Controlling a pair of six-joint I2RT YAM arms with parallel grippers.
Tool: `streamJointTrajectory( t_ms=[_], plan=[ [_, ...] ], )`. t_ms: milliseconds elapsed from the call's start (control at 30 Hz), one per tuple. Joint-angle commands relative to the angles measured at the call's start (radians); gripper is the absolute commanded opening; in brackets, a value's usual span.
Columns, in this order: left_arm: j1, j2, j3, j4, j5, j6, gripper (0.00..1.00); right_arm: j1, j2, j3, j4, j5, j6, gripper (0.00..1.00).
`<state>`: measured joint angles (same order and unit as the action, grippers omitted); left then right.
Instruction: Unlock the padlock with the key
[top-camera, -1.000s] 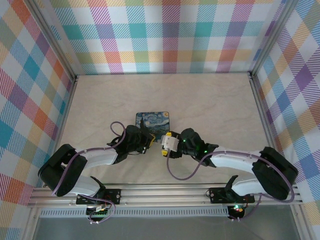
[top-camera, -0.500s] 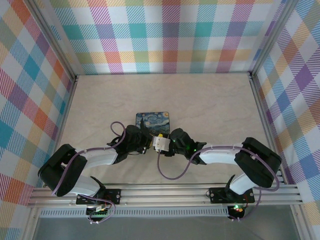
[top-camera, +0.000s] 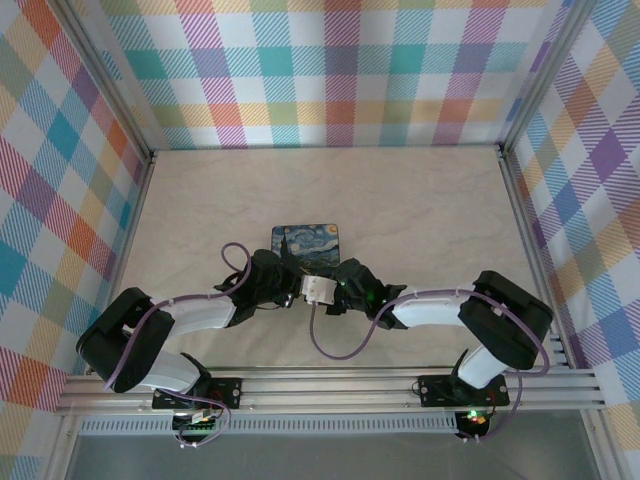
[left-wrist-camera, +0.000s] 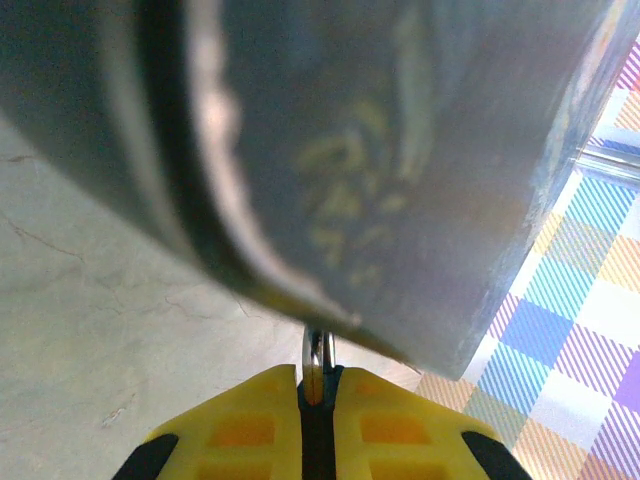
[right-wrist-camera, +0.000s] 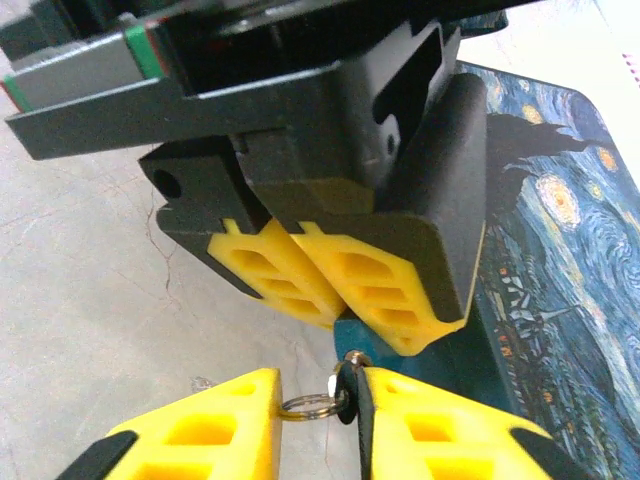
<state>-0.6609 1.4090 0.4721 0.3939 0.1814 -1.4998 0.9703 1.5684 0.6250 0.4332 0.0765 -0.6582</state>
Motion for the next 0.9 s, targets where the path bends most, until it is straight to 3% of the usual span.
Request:
streamJointTrajectory(
  t_ms=[0, 367, 867],
  plan=[
    [-0.013, 0.006, 0.025, 0.016, 0.021, -0.003, 0.0, 0.006, 0.005, 0.021, 0.042, 0.019, 0.018, 0.22],
    [-0.013, 0.008, 0.025, 0.014, 0.024, -0.004, 0.0, 0.008, 0.001, 0.014, 0.067, 0.073, 0.082, 0.03],
    [-0.014, 0.004, 0.019, 0.014, 0.021, -0.004, 0.0, 0.007, 0.023, 0.007, 0.114, 0.079, 0.346, 0.0]
  ],
)
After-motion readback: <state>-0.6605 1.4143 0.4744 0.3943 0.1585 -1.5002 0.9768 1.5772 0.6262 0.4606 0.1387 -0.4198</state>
